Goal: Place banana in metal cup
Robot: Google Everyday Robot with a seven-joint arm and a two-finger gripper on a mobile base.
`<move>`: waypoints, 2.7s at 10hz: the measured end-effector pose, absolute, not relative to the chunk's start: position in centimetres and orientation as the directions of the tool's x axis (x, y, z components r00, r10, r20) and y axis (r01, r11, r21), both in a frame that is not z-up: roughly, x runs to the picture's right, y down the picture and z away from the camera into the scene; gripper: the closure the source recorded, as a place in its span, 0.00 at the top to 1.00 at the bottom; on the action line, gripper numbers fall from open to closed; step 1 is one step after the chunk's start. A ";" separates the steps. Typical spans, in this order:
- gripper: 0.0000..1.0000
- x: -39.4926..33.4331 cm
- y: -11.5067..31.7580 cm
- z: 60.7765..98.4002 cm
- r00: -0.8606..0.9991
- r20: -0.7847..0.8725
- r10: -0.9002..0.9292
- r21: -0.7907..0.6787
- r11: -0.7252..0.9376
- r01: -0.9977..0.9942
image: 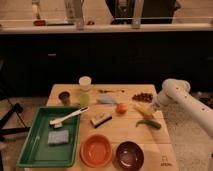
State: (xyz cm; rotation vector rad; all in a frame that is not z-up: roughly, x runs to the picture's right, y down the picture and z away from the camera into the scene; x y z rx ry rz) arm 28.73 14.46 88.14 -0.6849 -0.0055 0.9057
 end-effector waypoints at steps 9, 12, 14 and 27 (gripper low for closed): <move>0.00 22.4 9.8 81.6 0.788 0.055 0.614 -0.544 0.680 -0.492; 0.00 17.9 8.0 80.0 0.871 0.174 0.459 -0.538 0.785 -0.307; 0.00 15.2 7.1 79.1 0.899 0.221 0.378 -0.527 0.822 -0.216; 0.00 11.9 1.3 80.8 0.901 0.297 0.317 -0.442 0.882 -0.165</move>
